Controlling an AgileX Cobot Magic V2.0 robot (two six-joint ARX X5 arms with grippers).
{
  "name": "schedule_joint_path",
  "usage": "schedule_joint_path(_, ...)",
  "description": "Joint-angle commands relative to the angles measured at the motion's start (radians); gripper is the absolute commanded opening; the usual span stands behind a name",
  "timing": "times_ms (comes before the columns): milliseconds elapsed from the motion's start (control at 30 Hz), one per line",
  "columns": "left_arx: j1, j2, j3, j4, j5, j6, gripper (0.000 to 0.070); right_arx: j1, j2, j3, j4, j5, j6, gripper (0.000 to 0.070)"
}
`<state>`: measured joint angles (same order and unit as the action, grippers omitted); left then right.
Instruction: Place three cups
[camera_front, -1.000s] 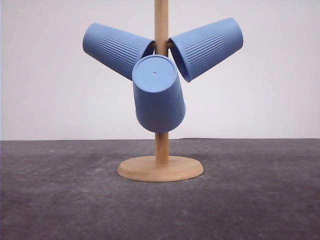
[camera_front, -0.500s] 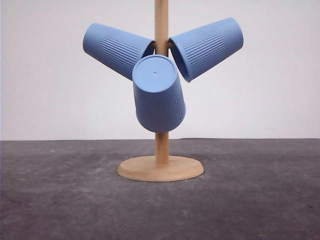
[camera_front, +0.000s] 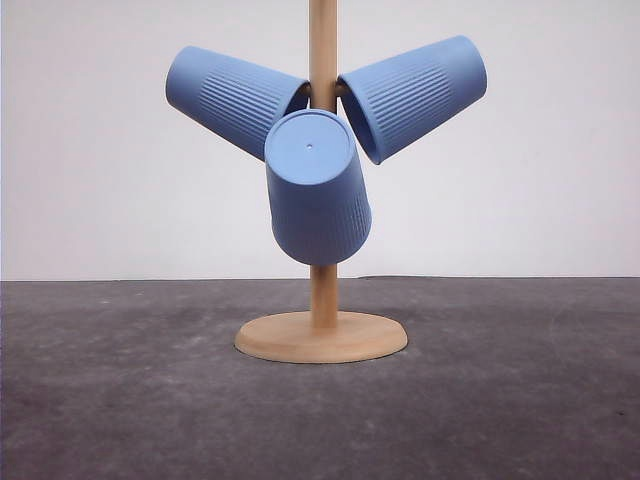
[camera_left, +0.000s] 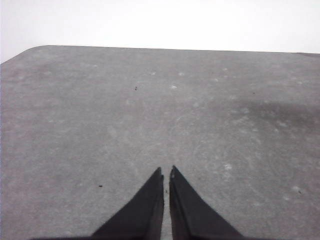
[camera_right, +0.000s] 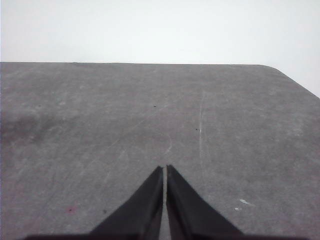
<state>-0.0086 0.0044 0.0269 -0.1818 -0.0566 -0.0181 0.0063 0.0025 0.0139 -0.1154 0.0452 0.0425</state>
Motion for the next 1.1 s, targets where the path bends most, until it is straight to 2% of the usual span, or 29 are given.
schedule_joint_path(0,0.002,-0.001,-0.014,-0.004,-0.003,0.006,0.0000,0.000,0.001,-0.002,0.012,0.000,0.013,0.0006)
schedule_joint_path(1067,0.002,-0.001,-0.014,-0.004,-0.003,0.006,0.0000,0.037,0.001,-0.002,0.012,0.000,0.013,0.0006)
